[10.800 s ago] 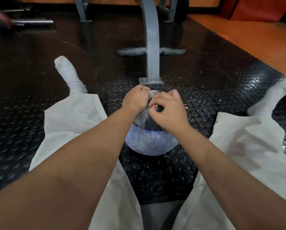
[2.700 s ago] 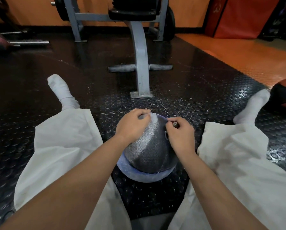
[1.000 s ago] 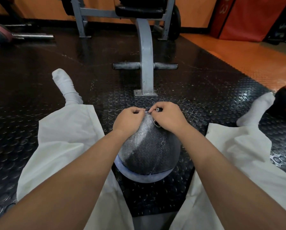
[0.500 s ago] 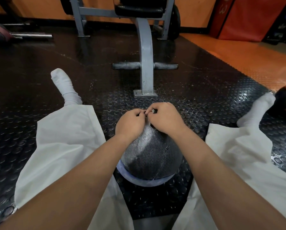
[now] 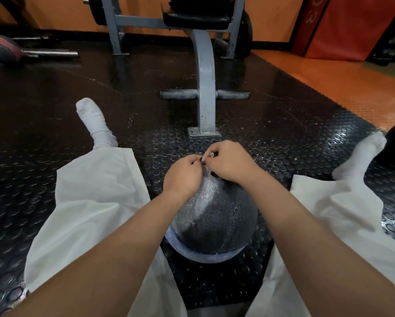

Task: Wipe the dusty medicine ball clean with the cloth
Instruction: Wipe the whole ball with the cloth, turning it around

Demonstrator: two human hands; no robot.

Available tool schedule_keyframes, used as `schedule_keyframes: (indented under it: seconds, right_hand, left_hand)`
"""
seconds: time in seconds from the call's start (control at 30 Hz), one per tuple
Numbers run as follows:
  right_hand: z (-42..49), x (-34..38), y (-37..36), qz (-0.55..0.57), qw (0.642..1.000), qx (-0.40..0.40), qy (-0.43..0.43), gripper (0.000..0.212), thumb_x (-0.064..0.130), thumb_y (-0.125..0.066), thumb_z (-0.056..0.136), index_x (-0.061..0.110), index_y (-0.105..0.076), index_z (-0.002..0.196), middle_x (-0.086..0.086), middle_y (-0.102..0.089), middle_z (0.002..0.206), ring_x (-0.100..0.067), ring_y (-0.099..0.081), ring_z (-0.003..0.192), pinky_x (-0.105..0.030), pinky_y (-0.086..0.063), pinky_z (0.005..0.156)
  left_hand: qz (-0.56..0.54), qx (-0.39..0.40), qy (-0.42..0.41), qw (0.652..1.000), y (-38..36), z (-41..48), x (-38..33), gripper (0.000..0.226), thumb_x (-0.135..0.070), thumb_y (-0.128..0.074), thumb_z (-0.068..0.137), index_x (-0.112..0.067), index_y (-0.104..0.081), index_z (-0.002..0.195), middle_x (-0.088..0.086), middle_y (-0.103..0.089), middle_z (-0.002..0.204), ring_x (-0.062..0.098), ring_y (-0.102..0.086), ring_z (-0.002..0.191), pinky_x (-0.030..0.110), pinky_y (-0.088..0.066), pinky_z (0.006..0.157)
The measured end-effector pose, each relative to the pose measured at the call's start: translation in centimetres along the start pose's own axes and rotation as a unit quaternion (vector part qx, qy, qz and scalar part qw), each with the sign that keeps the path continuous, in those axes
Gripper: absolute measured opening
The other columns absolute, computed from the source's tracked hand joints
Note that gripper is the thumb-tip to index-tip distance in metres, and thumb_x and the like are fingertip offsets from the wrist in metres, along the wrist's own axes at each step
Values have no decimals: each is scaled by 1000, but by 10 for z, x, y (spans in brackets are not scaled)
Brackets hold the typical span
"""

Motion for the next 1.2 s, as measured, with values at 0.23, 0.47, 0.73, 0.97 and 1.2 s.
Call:
schedule_keyframes:
  seconds: [0.23, 0.47, 0.73, 0.97, 1.2]
  right_hand:
    - [-7, -20, 17, -16, 999, -4, -29, 22, 16, -52, 88, 21, -73, 85, 9, -59, 62, -1, -45, 43, -9, -27, 33]
    - [-3, 0, 0, -41, 999, -13, 29, 25, 13, -51, 85, 19, -75, 88, 9, -57, 61, -11, -48, 57, -20, -37, 54]
    - [-5, -13, 6, 9, 1000, -22, -8, 22, 15, -53, 87, 24, -73, 84, 10, -59, 58, 2, -46, 38, -11, -31, 37]
    - [-32, -30, -10, 55, 993, -100, 33, 19, 16, -58, 88, 26, -73, 93, 11, -69, 87, -9, -48, 87, -13, -32, 67]
    - [-21, -26, -4, 74, 994, -79, 24, 18, 16, -59, 88, 27, -72, 84, 11, -62, 65, 1, -44, 56, -15, -33, 53]
  left_hand:
    - [-42, -10, 13, 999, 5, 4, 7, 40, -15, -34, 99, -25, -69, 115, -10, -67, 84, 5, -49, 52, 25, -37, 50]
    - [-45, -16, 7, 999, -1, 5, 4, 32, -10, -38, 96, -14, -43, 127, -9, -60, 114, 14, -55, 88, 33, -42, 76]
    - [-54, -19, 19, 998, 3, 7, 6, 29, -8, -37, 95, -12, -41, 124, -5, -63, 126, 13, -59, 77, 33, -45, 67]
    - [-58, -25, 40, 997, -1, 11, 2, 30, -7, -35, 95, -15, -46, 122, -9, -65, 124, 11, -52, 61, 29, -36, 58]
    - [-46, -23, 34, 998, 2, 9, 6, 19, -23, -43, 96, -21, -47, 115, -16, -63, 118, 8, -48, 54, 28, -37, 57]
Point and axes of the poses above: each hand's wrist, its own z-axis towards the middle knuckle, its own y-axis out of the back of the hand, x = y × z, the point moved 1 cm from there along z, towards the middle knuckle
